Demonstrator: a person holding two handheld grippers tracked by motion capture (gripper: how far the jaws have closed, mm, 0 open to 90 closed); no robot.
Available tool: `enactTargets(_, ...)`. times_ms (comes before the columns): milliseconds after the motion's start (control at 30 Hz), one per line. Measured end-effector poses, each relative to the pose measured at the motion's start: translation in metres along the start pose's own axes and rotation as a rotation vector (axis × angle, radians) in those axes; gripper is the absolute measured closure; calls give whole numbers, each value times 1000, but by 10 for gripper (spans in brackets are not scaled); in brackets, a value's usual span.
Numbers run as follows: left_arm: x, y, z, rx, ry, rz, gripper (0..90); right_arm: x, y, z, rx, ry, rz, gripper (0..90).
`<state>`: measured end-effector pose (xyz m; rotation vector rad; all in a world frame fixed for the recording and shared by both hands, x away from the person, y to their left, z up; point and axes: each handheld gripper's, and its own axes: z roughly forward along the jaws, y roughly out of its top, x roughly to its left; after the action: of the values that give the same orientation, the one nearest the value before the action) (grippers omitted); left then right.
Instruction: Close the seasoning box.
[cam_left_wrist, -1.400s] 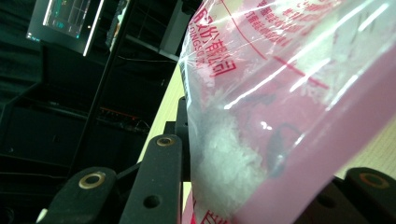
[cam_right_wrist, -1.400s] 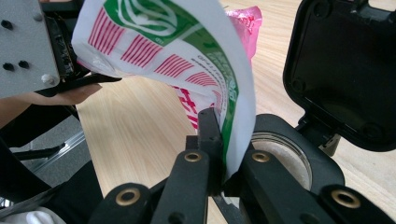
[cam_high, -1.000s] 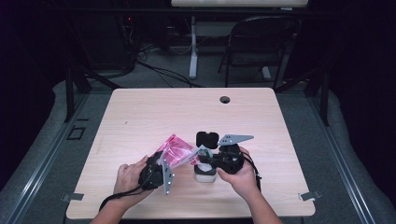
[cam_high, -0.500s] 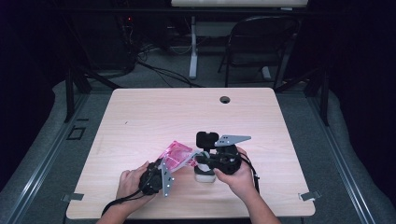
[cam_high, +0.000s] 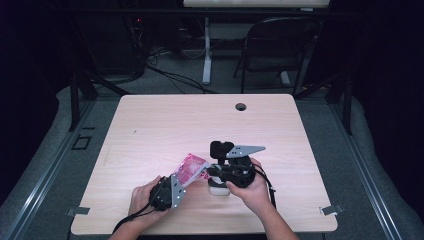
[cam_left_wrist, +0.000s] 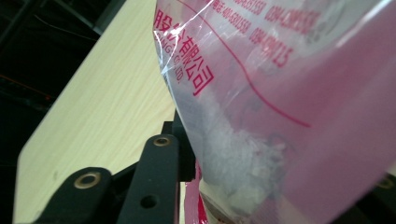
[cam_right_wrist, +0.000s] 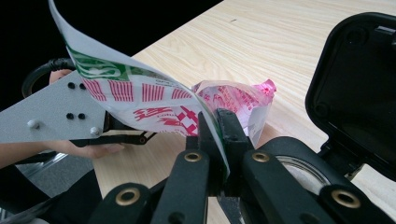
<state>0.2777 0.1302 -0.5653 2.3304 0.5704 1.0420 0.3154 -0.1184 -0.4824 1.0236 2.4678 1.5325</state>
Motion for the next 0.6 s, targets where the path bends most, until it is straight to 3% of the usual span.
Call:
enactTargets(233, -2, 0, -2, -23, -30, -22, 537, 1, 1, 0, -4, -13, -8, 898)
enactTargets(600, 13, 6, -19, -63, -30, -60, 480, 0, 2, -2, -13, -20, -6, 898)
